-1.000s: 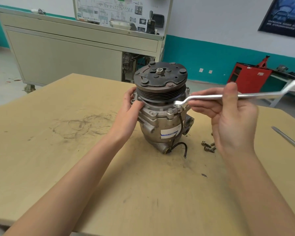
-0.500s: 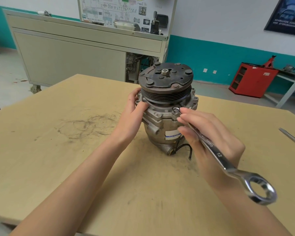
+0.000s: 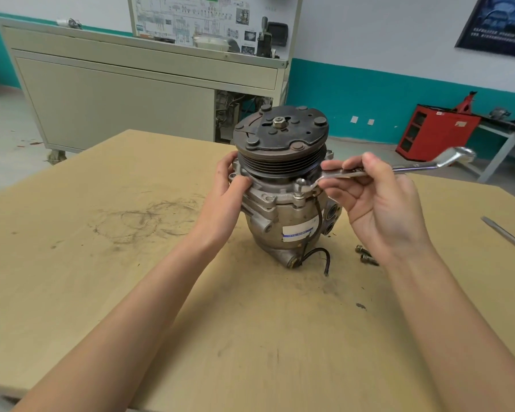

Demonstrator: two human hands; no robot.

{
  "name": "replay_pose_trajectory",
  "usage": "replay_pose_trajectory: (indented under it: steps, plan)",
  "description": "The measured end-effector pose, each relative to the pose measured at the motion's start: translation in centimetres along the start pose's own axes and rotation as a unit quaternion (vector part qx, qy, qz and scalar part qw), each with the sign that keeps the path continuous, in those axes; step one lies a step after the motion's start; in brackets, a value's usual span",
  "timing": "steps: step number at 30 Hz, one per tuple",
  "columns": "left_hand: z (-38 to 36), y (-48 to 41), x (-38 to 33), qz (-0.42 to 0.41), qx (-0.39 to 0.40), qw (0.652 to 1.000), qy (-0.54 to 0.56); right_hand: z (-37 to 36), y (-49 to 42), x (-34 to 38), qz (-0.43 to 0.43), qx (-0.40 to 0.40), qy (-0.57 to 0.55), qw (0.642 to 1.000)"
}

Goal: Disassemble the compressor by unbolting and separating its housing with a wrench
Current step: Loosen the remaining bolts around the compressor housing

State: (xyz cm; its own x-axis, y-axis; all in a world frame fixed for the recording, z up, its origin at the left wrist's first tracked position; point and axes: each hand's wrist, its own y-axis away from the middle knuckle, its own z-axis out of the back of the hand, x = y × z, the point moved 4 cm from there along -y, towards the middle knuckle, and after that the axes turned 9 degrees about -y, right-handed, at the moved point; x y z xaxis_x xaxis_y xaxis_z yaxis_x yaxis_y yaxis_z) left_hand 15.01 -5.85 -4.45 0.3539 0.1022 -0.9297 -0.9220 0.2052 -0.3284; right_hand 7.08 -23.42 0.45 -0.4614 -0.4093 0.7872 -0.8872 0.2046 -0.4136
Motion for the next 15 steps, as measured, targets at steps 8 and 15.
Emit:
replay_pose_trajectory:
  steps: [8,15]
  plan:
    - [0.0,0.0,-0.2,0.008,0.012,1.0,-0.006,-2.3,3.9,0.8,0.268,0.017,0.238,0.933]
    - [-0.1,0.1,-0.3,0.004,0.004,1.0,-0.001,-4.5,6.1,-0.4,0.497,0.073,0.515,0.694]
